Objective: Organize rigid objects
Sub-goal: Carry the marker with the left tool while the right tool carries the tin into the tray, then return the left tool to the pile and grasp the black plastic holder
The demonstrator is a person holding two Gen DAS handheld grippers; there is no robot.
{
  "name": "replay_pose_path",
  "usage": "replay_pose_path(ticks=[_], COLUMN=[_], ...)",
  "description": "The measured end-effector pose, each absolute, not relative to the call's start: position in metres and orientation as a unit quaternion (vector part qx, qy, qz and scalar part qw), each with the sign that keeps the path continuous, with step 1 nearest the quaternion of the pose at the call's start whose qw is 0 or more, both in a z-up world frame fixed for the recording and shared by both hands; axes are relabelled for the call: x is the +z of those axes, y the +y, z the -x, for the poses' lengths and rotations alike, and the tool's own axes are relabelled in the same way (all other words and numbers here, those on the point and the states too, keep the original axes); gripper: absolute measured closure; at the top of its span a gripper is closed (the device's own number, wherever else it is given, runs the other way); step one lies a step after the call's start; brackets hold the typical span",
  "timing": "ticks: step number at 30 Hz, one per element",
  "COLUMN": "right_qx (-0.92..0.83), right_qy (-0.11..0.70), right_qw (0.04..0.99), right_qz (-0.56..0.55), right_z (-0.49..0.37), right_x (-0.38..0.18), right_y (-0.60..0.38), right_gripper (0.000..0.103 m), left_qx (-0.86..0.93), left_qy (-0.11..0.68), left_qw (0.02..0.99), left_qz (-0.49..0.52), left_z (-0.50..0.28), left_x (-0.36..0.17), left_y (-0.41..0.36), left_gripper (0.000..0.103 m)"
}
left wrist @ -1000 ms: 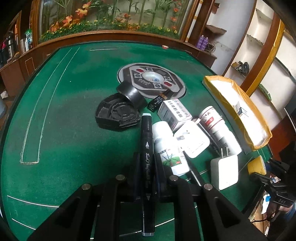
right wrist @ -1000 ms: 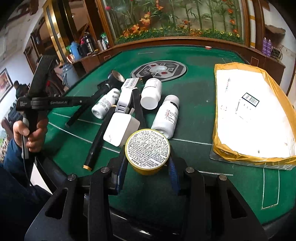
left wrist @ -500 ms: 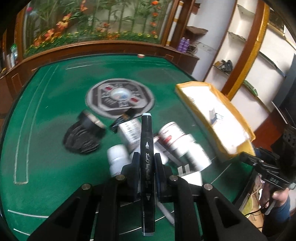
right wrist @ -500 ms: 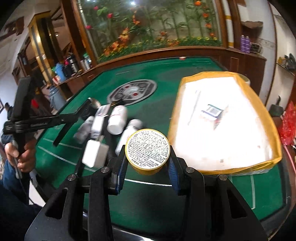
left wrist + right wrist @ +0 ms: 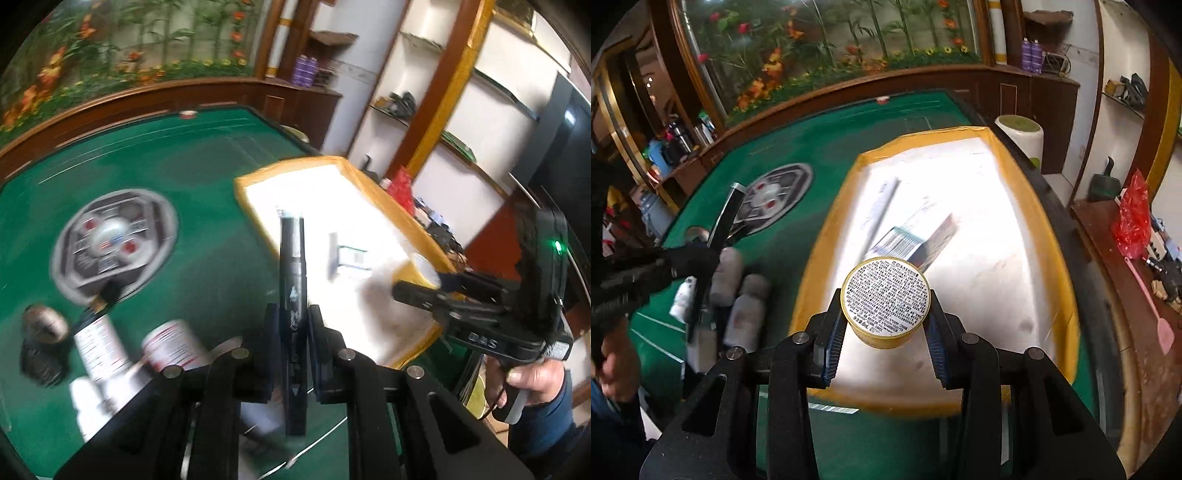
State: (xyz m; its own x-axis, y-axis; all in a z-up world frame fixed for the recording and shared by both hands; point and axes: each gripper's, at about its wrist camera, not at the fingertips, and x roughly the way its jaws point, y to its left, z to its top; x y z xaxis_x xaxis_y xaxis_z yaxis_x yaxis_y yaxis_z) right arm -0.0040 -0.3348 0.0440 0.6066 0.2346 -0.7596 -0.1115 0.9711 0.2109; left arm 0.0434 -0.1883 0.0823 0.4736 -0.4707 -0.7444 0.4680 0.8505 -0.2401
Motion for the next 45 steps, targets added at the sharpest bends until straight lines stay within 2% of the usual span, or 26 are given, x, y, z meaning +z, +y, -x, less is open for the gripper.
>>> replay_pose_path(ticks=[17,21,34,38,45], right_qx=[0.073,0.069,0.053,0.049,0.037], right_qy=[0.483,0.501,0.489,0.485,0.452], right_qw=[0.871,0.861,0.870,0.873,0.890], right_qz=[-0.058,-0.058,-0.030,-0.004,-0.042], right_z=[-0.115,-0.133,-0.133,-0.138,-0.128], right_x=[0.033,0.022,0.023,0.020,0.038], right_y=[-0.377,-0.380,-0.375,-0.367,-0.370], right_gripper=[0.064,0.064,0.063,0.053,0.050], left_qx=[-0.252,-0.257,-0.272,-0.275,-0.276], left_qy=[0.469,0.488,0.476,0.479,0.469], left_qw=[0.845,0.834,0.836,0.833,0.838], left_qz=[-0.048,-0.024,0.023,0.021,0.032], left_z=[-0.118,-0.117,-0.081,-0.076,-0.061], left_x=[0.039,0.038,0.069,0.068,0.072], left_y=[-0.283,-0.276,-0.232,-0.227,-0.202], left_gripper=[0.089,0.089,0.088,0.088,0.088])
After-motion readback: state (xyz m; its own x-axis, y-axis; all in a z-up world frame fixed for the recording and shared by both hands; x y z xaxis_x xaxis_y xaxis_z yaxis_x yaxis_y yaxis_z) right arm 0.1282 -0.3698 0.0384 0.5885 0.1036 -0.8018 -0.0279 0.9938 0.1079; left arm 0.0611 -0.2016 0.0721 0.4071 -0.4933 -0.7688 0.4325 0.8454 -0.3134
